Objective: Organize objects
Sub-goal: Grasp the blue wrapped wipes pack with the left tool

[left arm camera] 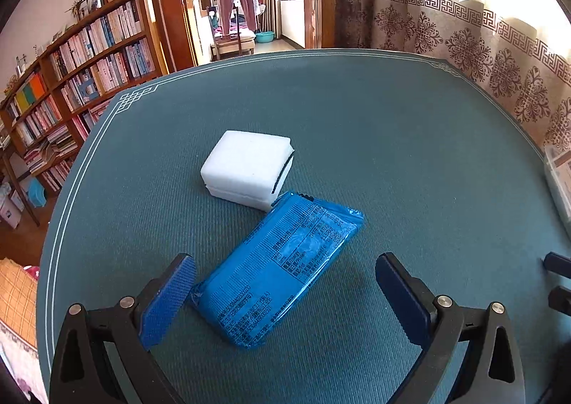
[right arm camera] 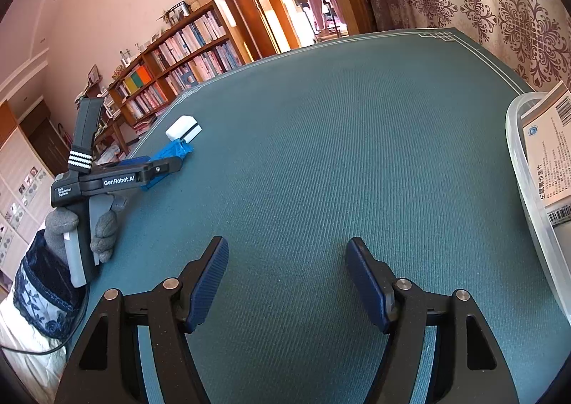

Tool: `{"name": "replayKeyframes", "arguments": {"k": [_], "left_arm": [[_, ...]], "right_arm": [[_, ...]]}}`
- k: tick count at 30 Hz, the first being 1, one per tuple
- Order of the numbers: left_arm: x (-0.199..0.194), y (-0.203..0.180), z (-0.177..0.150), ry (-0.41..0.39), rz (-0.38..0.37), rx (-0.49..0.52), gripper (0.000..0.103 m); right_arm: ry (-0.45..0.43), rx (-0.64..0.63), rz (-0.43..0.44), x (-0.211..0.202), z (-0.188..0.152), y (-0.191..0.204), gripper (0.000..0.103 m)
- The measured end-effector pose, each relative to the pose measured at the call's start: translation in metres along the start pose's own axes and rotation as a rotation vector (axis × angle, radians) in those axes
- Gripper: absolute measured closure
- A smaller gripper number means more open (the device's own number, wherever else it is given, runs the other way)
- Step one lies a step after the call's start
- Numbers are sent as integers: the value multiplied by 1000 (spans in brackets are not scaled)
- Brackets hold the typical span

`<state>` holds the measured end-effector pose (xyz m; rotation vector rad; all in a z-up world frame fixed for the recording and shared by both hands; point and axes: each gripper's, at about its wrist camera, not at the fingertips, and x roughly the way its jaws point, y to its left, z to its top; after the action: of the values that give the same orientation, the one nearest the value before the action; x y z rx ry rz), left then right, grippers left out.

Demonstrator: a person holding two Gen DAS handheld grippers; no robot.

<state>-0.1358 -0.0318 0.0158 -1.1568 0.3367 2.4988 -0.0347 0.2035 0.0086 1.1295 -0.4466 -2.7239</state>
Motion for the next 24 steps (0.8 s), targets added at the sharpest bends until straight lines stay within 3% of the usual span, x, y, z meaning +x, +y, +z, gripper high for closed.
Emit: {"name": "replayKeyframes", "arguments": {"k": [5, 10, 15, 24], "left_arm": [[9, -8, 4, 30, 69, 9, 2], [10, -6, 9, 20, 46, -25, 24], [3, -18, 2, -3, 59, 10, 45], [-11, -19, -13, -31, 106, -60, 58]], "right_arm": [[0, 0, 1, 0, 0, -1, 33], [1, 0, 2, 0, 1, -1, 33], [0, 2, 3, 0, 1, -1, 33], [1, 2, 4, 0, 2, -1, 33]]}}
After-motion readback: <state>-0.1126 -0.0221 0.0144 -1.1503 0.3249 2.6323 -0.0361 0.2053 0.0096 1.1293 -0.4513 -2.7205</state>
